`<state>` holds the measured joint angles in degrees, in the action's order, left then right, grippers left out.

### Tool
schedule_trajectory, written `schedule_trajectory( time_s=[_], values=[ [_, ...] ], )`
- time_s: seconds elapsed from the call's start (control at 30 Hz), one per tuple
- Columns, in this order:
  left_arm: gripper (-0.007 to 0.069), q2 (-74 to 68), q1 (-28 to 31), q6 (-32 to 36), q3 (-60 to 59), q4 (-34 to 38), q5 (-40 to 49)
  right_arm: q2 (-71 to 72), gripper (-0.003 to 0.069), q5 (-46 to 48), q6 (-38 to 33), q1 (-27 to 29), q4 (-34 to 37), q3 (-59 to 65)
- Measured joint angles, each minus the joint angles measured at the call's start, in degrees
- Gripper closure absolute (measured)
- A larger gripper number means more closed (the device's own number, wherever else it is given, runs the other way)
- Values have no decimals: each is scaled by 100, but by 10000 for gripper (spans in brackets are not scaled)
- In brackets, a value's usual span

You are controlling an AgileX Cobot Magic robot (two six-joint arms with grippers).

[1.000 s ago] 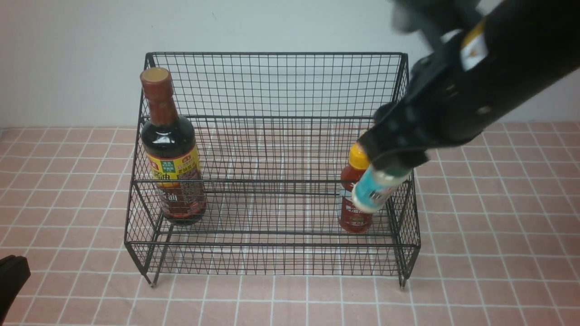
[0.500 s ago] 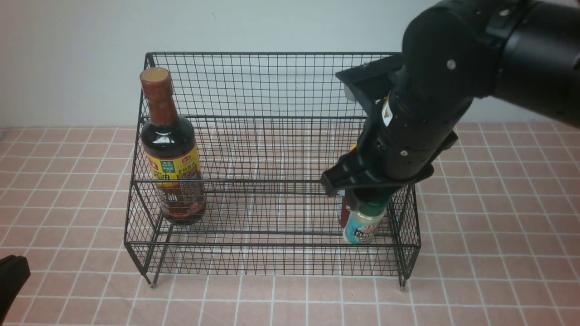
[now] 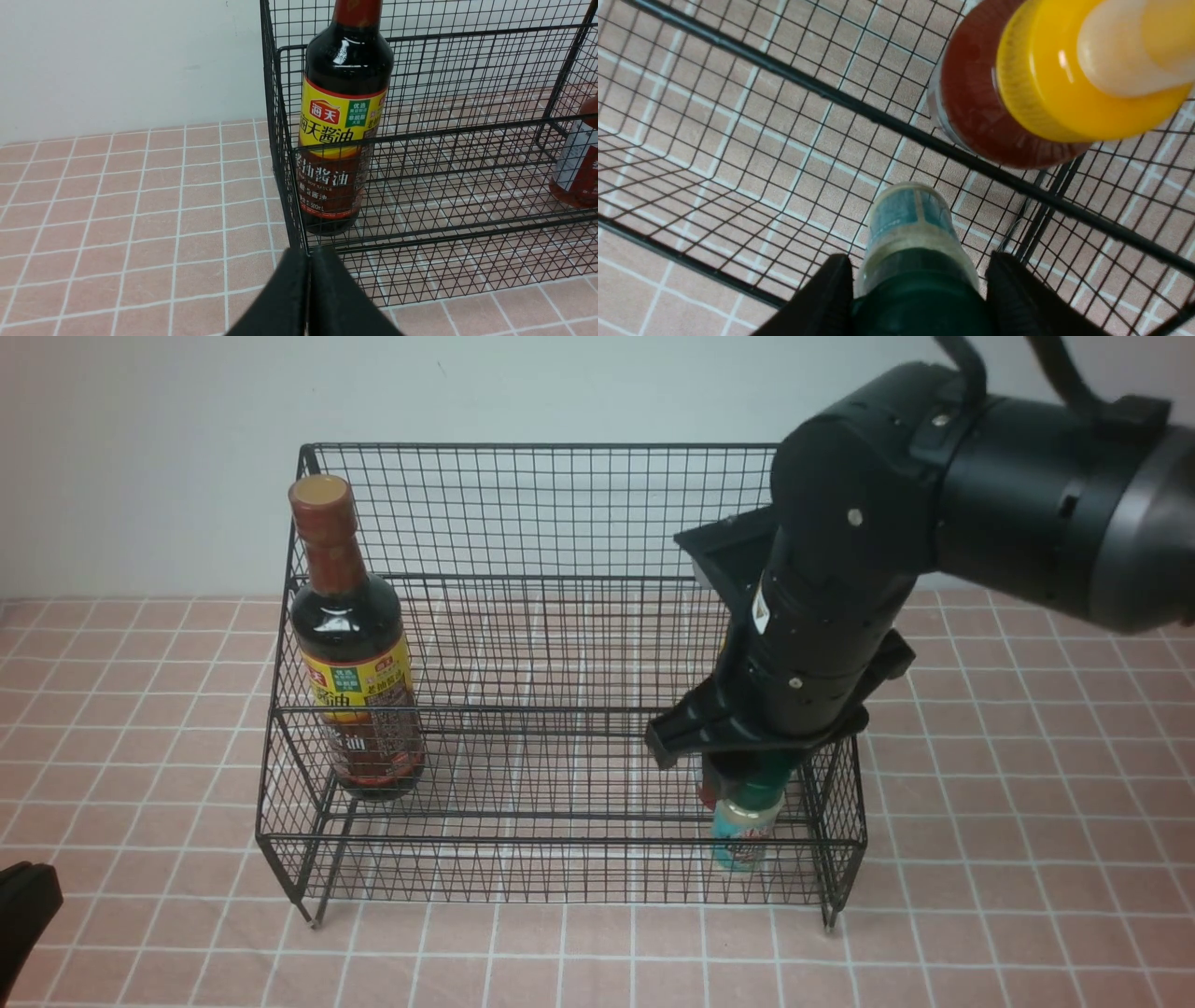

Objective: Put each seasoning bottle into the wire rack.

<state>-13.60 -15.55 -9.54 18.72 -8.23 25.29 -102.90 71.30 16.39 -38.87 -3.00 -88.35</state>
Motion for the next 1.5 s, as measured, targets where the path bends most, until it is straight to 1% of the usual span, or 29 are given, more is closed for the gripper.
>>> schedule_trajectory(
  time_s=[0.27,0.4,0.43,0.47,0.57,0.67,0.93,1.07,1.23,1.37,1.47,1.5],
  values=[
    [631,0,0,0,0,0,0,-102,318,-24,-156,0,-5,0],
    [631,0,0,0,0,0,0,-102,305,-26,-312,0,-5,0],
    [631,0,0,0,0,0,0,-102,288,-26,-340,0,-5,0],
    [631,0,0,0,0,0,0,-102,286,-26,-342,0,-5,0],
    [631,0,0,0,0,0,0,-102,234,-26,-359,0,0,0],
    [631,0,0,0,0,0,0,-102,206,-26,-359,0,6,0],
    [631,0,0,0,0,0,0,-80,197,-31,-359,0,6,0],
    [631,0,0,0,0,0,0,159,197,-31,-359,0,-58,0],
    [631,0,0,0,0,0,0,976,198,-25,-359,0,-362,0],
    [631,0,0,0,0,0,0,1717,235,-13,-365,0,-545,0],
    [631,0,0,0,0,0,0,2814,372,35,-377,0,-894,0],
    [631,0,0,0,0,0,0,2947,391,40,-377,0,-946,0]
  ],
)
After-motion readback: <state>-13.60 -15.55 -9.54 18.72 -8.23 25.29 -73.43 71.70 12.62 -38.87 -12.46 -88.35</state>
